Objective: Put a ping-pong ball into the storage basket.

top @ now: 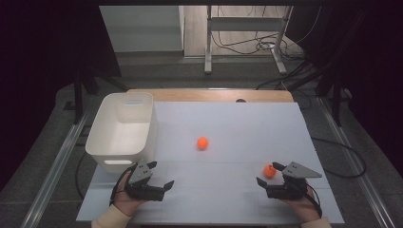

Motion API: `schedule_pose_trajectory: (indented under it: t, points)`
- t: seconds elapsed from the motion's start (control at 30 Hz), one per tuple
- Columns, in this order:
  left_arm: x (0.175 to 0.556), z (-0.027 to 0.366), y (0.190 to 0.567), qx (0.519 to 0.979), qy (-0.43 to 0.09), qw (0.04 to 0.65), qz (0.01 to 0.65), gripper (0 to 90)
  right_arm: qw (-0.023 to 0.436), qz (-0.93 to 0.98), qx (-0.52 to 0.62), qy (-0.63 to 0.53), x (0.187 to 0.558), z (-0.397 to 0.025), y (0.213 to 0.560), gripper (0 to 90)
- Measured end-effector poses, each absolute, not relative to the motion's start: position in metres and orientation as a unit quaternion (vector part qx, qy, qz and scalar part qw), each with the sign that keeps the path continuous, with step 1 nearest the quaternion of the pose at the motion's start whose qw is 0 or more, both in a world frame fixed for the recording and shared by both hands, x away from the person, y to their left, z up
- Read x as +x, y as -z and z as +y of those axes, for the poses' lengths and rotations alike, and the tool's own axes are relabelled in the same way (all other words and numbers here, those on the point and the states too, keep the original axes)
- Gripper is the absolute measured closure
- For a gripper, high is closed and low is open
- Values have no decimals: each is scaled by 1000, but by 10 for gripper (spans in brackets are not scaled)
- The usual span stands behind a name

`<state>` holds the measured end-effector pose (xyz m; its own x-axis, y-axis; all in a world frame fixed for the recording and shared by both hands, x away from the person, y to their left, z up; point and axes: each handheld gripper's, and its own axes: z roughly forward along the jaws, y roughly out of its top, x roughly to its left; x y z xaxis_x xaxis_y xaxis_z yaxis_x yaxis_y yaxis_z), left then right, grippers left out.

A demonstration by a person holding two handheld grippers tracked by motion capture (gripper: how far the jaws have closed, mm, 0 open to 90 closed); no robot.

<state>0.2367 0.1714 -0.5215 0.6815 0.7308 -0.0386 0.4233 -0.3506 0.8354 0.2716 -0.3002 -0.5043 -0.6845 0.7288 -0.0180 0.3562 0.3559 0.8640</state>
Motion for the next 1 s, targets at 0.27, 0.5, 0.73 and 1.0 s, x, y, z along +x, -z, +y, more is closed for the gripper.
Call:
schedule_pose_trajectory:
  t: [0.27, 0.5, 0.73, 1.0]
  points:
    - [236, 172, 520, 802, -175, 446, 357, 69, 197, 796, 342, -459, 272, -301, 504, 146]
    - [237, 169, 519, 805, -172, 444, 355, 67, 194, 794, 343, -462, 272, -302, 504, 149]
    - [237, 169, 519, 804, -168, 445, 356, 67, 196, 793, 343, -463, 273, -301, 504, 151]
    - [234, 164, 516, 805, -172, 446, 351, 68, 195, 795, 341, -462, 274, -300, 504, 151]
